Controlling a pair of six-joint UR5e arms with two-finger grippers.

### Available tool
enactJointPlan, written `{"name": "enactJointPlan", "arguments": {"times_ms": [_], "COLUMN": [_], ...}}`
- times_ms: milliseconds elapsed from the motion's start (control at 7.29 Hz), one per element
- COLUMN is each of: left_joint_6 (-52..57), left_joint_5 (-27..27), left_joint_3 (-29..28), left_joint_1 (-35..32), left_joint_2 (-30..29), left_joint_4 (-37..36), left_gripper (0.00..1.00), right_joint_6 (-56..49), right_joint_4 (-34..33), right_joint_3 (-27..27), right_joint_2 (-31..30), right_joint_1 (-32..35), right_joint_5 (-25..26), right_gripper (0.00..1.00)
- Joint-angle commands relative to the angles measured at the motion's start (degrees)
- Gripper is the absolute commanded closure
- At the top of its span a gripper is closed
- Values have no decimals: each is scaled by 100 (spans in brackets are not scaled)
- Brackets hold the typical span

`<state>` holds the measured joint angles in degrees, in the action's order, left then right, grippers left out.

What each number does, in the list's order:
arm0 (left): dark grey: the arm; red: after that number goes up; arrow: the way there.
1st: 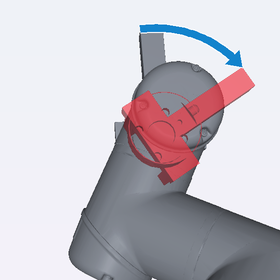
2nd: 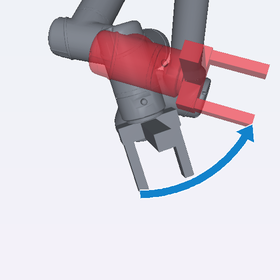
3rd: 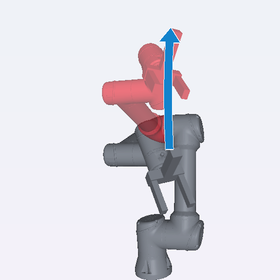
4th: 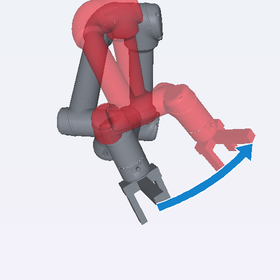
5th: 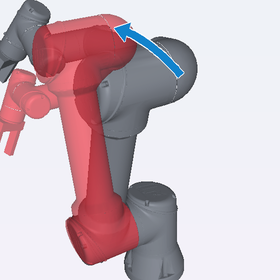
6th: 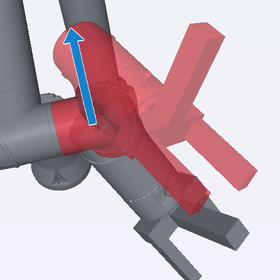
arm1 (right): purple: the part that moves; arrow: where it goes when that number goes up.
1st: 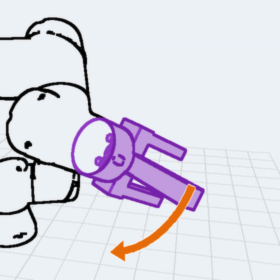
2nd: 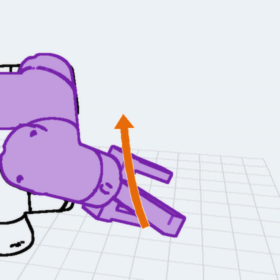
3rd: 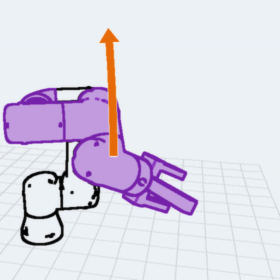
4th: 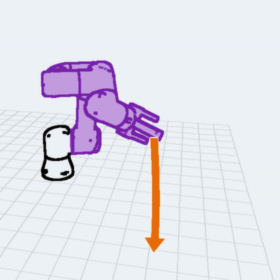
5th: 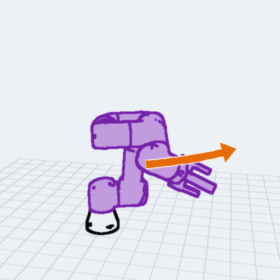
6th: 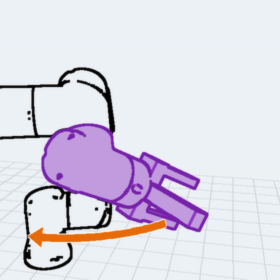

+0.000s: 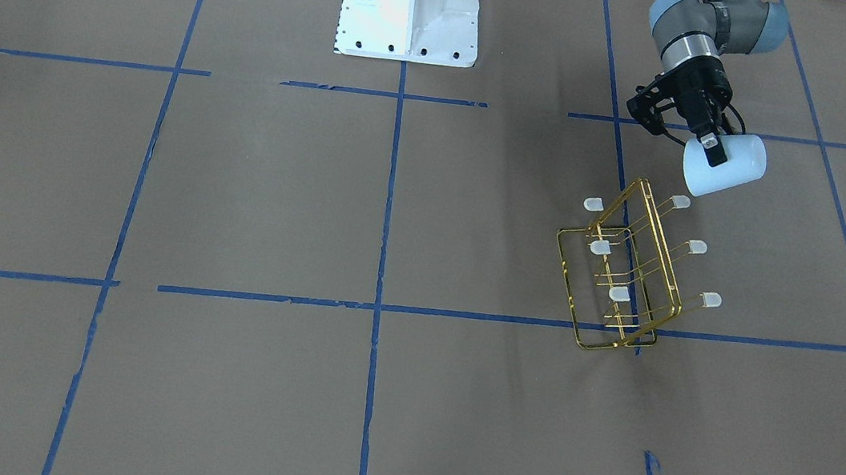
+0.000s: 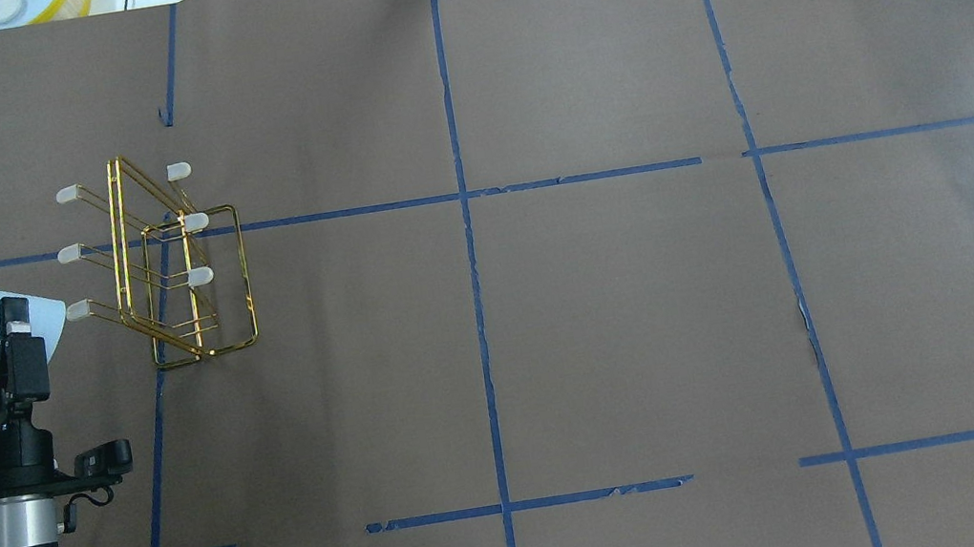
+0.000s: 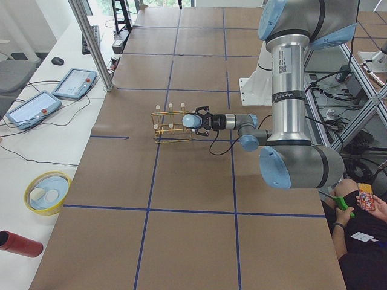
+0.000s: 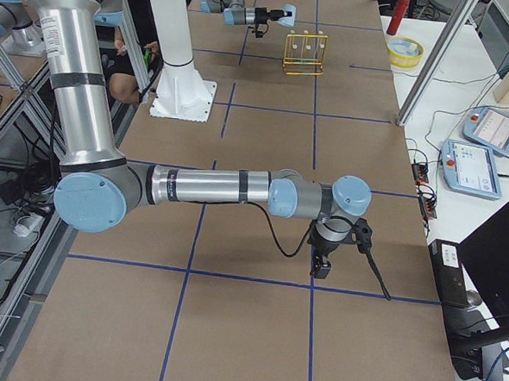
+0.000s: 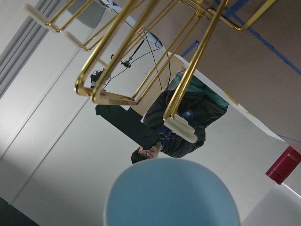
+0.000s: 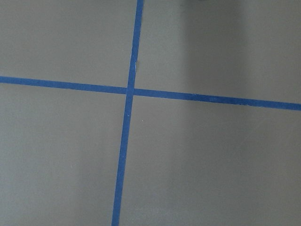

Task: Hang cup on cup holder
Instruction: 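Raise the tilted cup with the left gripper toward the gold rack's pegs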

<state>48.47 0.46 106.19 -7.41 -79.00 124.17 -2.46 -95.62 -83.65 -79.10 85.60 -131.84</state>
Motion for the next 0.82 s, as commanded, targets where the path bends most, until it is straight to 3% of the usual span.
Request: {"name": "enactJointPlan", "arguments": {"times_ms": [0, 686], "left_joint_6": [344, 585], "left_joint_5": [7, 15], "left_joint_3": [-10, -98], "left_joint_1": [-24, -68], "left_joint_2": [-71, -151], "left_joint_4": [-59, -376], "left_gripper": [75, 75], "right_joint_6": [0, 0], "right_joint_4": [0, 0], "right_joint_3": [-2, -2], "right_joint_2": [0, 0], "right_joint_1": [0, 0], "right_joint_5": [0, 0], "right_gripper": [0, 0]}}
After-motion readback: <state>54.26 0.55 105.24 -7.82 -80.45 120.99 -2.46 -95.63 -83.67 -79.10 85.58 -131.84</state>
